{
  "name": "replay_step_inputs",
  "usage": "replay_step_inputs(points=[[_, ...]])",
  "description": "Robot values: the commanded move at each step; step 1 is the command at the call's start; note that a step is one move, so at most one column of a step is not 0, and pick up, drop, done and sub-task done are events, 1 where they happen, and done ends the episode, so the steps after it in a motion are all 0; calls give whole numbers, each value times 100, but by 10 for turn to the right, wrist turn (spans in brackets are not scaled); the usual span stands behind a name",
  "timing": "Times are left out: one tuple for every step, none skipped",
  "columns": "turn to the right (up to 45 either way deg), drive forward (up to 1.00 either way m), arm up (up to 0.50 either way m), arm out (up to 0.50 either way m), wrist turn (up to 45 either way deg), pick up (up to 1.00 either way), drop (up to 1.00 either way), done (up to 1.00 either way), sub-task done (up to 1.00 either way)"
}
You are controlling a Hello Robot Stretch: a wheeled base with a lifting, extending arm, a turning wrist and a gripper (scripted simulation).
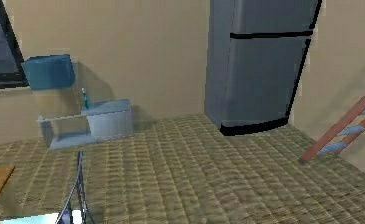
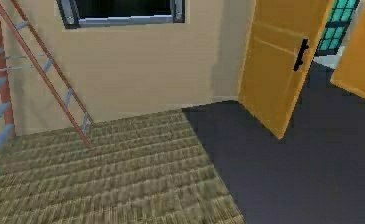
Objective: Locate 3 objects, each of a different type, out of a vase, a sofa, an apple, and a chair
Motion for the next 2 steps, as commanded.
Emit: replay_step_inputs(points=[[-450, 0, 0, 0, 0, 0, 0, 0, 0], [-180, 0, 0, 0, 0, 0, 0, 0, 0]])
